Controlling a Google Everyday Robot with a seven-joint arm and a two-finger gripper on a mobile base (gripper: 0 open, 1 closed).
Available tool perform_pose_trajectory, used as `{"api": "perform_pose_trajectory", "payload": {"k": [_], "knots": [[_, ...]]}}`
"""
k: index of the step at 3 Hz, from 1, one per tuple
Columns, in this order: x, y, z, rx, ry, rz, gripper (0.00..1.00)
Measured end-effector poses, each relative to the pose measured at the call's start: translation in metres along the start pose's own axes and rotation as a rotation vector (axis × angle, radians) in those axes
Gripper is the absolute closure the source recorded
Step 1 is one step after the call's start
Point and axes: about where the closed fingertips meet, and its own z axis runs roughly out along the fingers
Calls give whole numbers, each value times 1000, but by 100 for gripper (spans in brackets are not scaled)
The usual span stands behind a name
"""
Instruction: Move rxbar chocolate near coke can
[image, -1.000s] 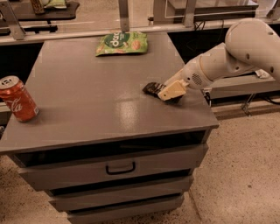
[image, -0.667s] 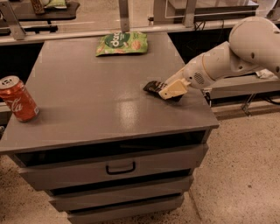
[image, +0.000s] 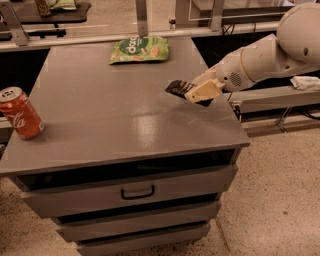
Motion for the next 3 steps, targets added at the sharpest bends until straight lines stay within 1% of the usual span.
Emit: {"api": "perform_pose_trajectory", "payload": {"k": [1, 2, 3], "knots": [[-7, 18, 20, -52, -1, -26, 100], [-50, 55, 67, -134, -38, -105, 100], [-99, 90, 112, -216, -86, -187, 100]]}}
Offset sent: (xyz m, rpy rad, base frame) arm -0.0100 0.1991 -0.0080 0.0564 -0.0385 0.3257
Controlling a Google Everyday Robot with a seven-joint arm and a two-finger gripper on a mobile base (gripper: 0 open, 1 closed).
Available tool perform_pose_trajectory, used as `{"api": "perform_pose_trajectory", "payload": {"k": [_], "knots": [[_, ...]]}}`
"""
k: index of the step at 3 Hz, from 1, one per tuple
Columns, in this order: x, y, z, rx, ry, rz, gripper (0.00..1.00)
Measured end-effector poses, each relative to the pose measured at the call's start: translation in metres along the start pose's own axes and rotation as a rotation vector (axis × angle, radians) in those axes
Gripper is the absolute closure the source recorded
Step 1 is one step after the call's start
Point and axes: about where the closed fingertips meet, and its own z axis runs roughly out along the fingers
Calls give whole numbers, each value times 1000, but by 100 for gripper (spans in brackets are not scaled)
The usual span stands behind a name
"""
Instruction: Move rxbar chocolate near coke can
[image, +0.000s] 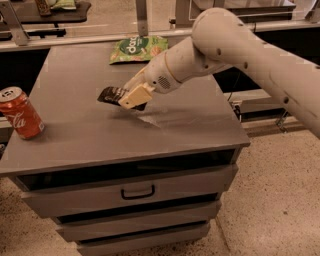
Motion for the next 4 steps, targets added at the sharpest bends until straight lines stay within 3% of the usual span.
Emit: {"api": "perform_pose_trajectory", "payload": {"k": [2, 3, 4], "knots": [[-57, 40, 87, -170, -76, -84, 100], [-66, 54, 105, -220, -95, -96, 100], [-72, 67, 122, -276, -96, -104, 83]]}}
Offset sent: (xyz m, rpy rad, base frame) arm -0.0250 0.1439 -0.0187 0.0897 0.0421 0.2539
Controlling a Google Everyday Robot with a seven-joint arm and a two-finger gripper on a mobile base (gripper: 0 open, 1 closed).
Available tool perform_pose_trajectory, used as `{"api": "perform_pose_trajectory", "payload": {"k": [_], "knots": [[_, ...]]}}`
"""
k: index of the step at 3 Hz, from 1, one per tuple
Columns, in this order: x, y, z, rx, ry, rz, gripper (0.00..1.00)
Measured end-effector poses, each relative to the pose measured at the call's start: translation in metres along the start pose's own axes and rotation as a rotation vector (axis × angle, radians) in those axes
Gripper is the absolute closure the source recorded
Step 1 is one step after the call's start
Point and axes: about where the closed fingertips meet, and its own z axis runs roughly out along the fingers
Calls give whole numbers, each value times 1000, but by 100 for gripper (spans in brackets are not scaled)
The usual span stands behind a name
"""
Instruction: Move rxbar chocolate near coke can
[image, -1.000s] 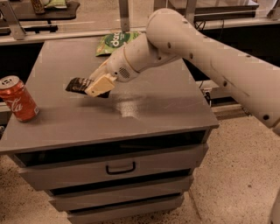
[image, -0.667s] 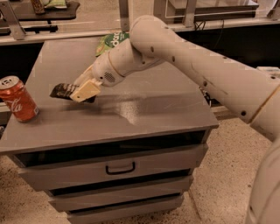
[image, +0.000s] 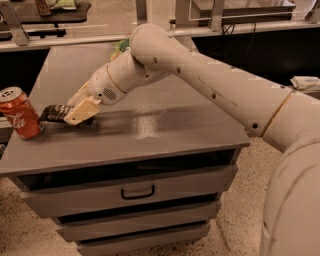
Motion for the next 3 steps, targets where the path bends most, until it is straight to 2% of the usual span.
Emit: {"api": "perform_pose_trajectory", "payload": {"k": [1, 3], "knots": [[-1, 6, 15, -40, -2, -2, 51], [3, 3, 17, -42, 8, -3, 5]]}}
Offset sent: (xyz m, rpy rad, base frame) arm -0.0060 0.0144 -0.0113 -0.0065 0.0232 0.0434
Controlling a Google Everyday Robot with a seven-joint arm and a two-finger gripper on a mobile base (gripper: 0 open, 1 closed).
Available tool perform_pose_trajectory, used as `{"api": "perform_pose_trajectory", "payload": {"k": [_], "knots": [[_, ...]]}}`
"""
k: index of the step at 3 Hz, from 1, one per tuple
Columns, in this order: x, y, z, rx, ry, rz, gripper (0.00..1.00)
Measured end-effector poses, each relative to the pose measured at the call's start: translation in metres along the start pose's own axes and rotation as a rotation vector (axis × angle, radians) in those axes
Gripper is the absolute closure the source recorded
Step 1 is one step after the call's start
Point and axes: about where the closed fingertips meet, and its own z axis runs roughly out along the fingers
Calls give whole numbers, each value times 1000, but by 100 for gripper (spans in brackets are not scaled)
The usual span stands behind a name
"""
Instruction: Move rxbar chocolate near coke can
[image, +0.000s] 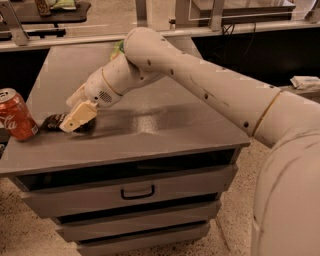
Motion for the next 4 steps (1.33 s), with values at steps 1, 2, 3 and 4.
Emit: {"api": "perform_pose_trajectory", "payload": {"k": [1, 2, 3, 4], "knots": [[3, -5, -12, 25, 9, -1, 0], [12, -17, -56, 111, -4, 18, 0], [21, -27, -138, 239, -51, 25, 0], [29, -29, -159, 272, -57, 35, 0]]}}
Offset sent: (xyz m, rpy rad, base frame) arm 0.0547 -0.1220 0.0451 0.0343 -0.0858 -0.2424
